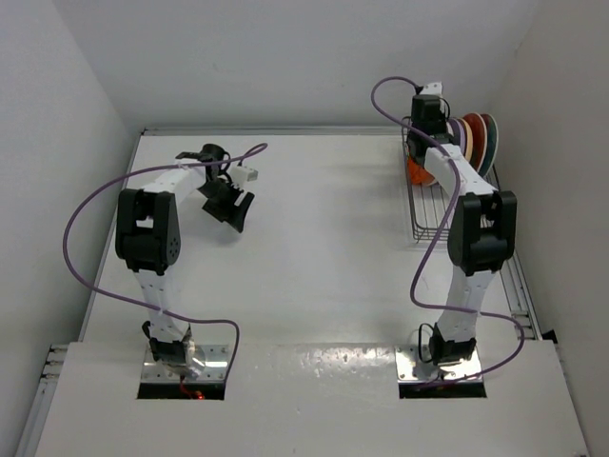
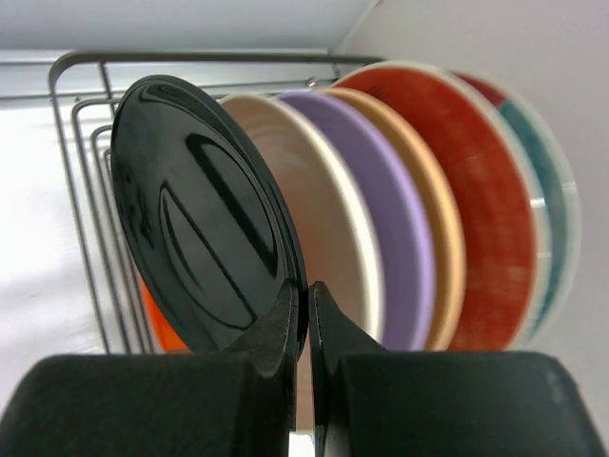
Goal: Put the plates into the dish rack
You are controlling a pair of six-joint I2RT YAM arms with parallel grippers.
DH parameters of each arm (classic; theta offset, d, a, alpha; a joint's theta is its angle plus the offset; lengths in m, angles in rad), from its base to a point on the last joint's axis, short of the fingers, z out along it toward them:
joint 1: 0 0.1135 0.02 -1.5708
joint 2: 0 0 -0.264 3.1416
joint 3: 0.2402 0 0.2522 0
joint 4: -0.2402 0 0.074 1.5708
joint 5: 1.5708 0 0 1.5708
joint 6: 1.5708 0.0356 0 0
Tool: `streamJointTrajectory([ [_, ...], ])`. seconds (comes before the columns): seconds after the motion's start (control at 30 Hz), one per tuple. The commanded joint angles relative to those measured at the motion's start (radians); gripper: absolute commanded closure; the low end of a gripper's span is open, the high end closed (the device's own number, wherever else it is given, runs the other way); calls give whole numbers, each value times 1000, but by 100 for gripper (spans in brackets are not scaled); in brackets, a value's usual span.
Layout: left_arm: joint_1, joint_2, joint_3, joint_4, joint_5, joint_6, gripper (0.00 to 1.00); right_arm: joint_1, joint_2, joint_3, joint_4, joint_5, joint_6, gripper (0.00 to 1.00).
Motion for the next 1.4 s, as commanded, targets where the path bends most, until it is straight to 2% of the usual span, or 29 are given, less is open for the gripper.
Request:
streamJointTrajectory([
  [0.0, 14, -43, 4, 6, 18, -10, 21, 2, 6, 8, 49, 22, 43, 100],
  [0.33, 14, -43, 4, 6, 18, -10, 21, 42, 48, -28, 26, 66, 40, 100],
  [0.47, 14, -43, 4, 6, 18, -10, 21, 50, 20, -57, 65, 146, 26, 100],
  [0.67, 14, -43, 13, 6, 18, -10, 21, 114, -18, -172, 311, 293, -179, 100],
  [0.9, 14, -43, 13, 6, 18, -10, 21, 140, -17, -215, 235, 292, -95, 100],
  [1.17, 14, -53, 4, 6, 18, -10, 21, 122, -13, -161, 68, 223, 38, 71],
  [1.2, 14, -53, 4, 6, 18, -10, 21, 123, -20, -158, 57, 218, 47, 64],
  [1.37, 14, -62, 4, -3, 18, -10, 21, 105, -96, -153, 31, 151, 92, 46],
])
